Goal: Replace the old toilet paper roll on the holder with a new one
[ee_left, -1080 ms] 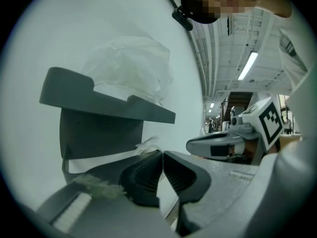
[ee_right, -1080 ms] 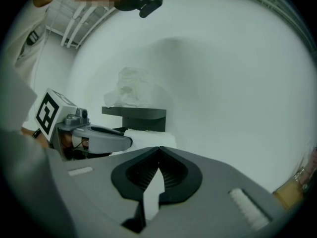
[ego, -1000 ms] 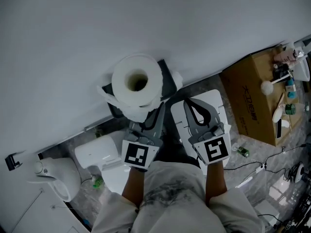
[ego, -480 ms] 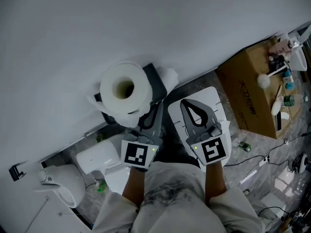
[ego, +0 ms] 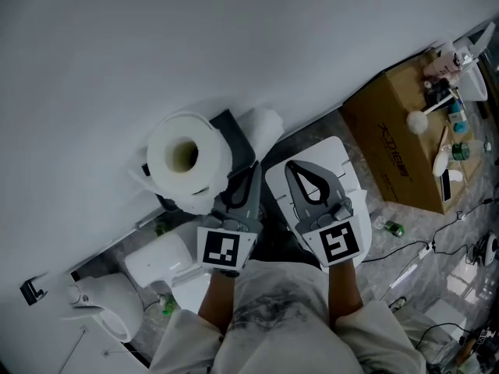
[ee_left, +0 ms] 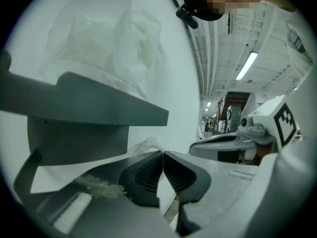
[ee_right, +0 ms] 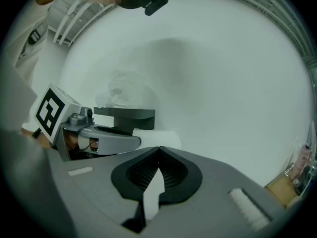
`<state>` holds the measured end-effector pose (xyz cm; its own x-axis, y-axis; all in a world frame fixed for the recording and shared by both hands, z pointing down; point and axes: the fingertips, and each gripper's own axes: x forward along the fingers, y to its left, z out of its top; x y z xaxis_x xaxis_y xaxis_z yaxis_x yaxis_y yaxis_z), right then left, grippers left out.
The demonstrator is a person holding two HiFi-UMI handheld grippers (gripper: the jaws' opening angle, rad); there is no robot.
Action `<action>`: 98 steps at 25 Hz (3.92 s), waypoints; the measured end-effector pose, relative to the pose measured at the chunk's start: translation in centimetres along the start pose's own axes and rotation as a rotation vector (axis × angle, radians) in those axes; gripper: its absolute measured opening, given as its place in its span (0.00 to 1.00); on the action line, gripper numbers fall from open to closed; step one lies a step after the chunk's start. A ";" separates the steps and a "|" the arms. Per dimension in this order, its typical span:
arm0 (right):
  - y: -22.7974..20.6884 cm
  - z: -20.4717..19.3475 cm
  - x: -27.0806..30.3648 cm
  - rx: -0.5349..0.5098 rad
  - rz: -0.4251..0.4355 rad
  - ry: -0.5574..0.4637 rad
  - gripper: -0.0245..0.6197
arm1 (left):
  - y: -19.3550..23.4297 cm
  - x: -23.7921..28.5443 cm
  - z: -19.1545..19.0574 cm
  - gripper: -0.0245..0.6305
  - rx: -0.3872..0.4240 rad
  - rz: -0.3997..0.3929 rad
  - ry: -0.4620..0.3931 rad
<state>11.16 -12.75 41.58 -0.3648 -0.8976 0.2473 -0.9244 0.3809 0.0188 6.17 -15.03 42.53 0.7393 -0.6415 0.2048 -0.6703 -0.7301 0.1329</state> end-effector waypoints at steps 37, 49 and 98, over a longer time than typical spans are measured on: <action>-2.4 2.2 -5.6 0.009 -0.087 -0.047 0.04 | -5.6 0.7 1.4 0.06 -0.006 -0.071 0.009; 0.1 6.1 -8.0 -0.031 -0.015 -0.104 0.04 | -8.5 -3.4 2.8 0.06 0.002 -0.105 -0.010; 9.9 13.2 6.7 -0.070 0.257 -0.071 0.79 | -2.7 -11.9 0.3 0.06 -0.036 -0.075 -0.011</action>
<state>-1.90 -17.97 30.61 -0.5960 -0.7817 0.1838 -0.7912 0.6107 0.0318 -0.76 -5.52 39.44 0.7882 -0.5879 0.1822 -0.6146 -0.7676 0.1819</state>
